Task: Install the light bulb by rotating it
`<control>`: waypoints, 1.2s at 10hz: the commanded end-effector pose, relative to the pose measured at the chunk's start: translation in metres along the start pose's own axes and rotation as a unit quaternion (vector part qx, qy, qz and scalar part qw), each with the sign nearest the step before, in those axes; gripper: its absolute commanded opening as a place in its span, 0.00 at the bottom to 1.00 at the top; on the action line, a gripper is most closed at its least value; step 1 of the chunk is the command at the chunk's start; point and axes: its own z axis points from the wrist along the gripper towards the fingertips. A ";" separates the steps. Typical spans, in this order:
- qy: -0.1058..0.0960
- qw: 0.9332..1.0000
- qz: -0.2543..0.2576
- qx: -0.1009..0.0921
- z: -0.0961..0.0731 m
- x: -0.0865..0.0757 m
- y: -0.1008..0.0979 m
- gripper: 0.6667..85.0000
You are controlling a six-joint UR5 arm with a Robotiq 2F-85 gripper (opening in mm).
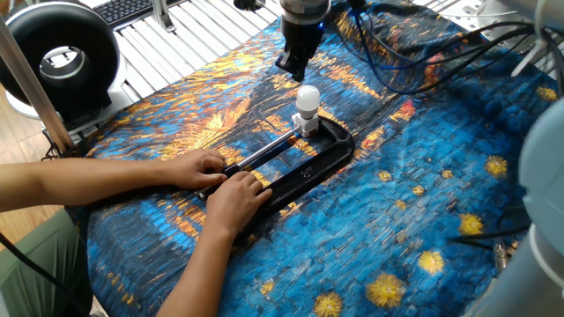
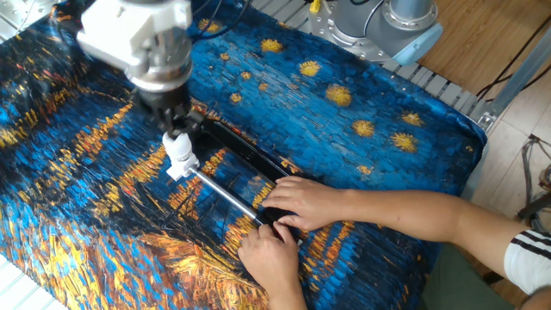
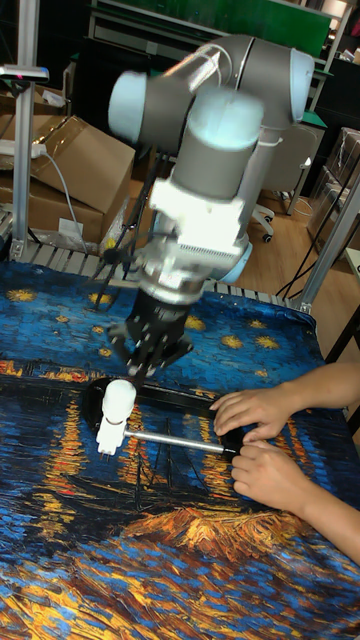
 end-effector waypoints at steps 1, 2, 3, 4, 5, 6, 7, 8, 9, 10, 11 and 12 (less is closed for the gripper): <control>0.018 0.998 0.055 -0.015 -0.036 0.023 0.027 0.00; 0.018 0.997 0.071 -0.017 -0.032 0.024 0.024 0.00; 0.007 0.996 0.085 -0.014 -0.030 0.021 0.017 0.00; 0.002 0.996 0.090 -0.008 -0.029 0.022 0.009 0.00; -0.009 0.996 0.088 -0.013 -0.027 0.020 0.006 0.00; -0.015 0.995 0.092 -0.025 -0.024 0.018 0.009 0.00; -0.019 0.995 0.094 -0.023 -0.024 0.017 0.008 0.00; -0.019 0.995 0.093 -0.022 -0.024 0.018 0.006 0.00; -0.018 0.996 0.089 -0.021 -0.022 0.019 0.004 0.00; -0.019 0.996 0.082 -0.022 -0.018 0.020 0.001 0.00; -0.018 0.997 0.073 -0.018 -0.017 0.021 -0.001 0.00; -0.016 0.998 0.065 -0.012 -0.016 0.021 -0.003 0.00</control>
